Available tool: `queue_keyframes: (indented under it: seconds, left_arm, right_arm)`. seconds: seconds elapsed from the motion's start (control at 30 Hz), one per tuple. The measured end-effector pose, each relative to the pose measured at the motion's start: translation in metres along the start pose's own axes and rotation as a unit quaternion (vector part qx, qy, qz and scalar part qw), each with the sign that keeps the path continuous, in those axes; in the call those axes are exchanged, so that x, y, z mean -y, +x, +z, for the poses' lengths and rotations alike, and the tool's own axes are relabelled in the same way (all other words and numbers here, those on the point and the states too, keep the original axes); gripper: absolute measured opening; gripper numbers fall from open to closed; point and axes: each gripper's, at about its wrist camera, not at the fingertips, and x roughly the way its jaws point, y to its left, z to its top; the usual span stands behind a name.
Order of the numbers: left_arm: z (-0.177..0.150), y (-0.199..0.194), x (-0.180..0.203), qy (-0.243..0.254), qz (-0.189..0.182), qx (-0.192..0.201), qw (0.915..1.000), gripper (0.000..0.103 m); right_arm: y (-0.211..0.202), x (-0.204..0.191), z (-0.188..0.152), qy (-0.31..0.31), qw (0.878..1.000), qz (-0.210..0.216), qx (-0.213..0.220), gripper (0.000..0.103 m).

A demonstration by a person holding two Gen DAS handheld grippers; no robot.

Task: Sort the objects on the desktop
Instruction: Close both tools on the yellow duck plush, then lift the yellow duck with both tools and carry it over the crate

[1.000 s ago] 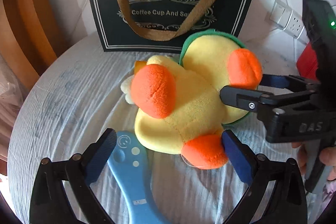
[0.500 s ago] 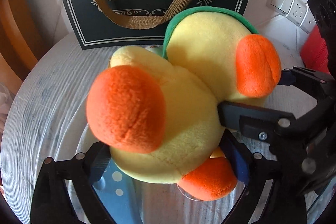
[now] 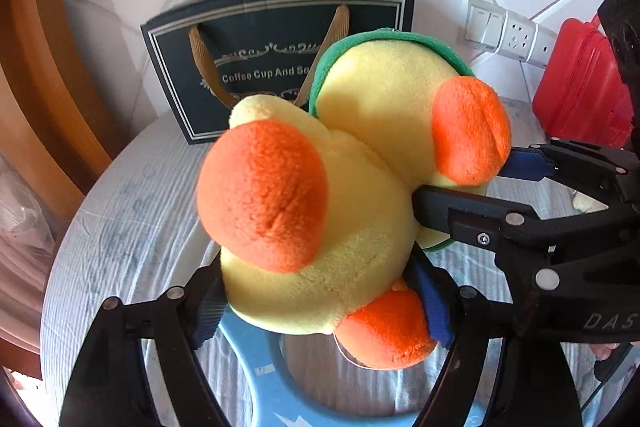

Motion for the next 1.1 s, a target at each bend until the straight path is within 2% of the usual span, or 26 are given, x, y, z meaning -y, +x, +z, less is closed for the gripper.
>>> queue_keyframes:
  seconds: [0.33,0.47,0.6,0.73,0.87,1.1]
  left_arm:
    - [0.034,-0.133,0.047,0.031,-0.002,0.098,0.9947,0.08]
    - [0.036,-0.193,0.075,0.051,-0.012,0.135,0.9894,0.08]
    - [0.031,-0.25,0.117,0.085,-0.03,0.17,0.9814,0.08]
    - [0.021,-0.299,0.171,0.126,-0.055,0.2,0.97,0.081]
    - [0.011,-0.342,0.23,0.162,-0.096,0.224,0.9561,0.081]
    - [-0.017,-0.406,0.348,0.226,-0.18,0.259,0.9215,0.082]
  right_arm:
    - [-0.14,-0.037,0.018,-0.017,0.995,-0.035,0.093,0.063]
    - [-0.204,-0.057,0.014,-0.02,0.99,-0.058,0.127,0.063]
    - [-0.283,-0.059,-0.01,-0.011,0.983,-0.082,0.162,0.063]
    - [-0.357,-0.056,-0.043,0.009,0.974,-0.116,0.195,0.063]
    - [-0.429,-0.05,-0.083,0.03,0.961,-0.165,0.219,0.063]
    - [-0.552,-0.035,-0.163,0.07,0.928,-0.274,0.244,0.063]
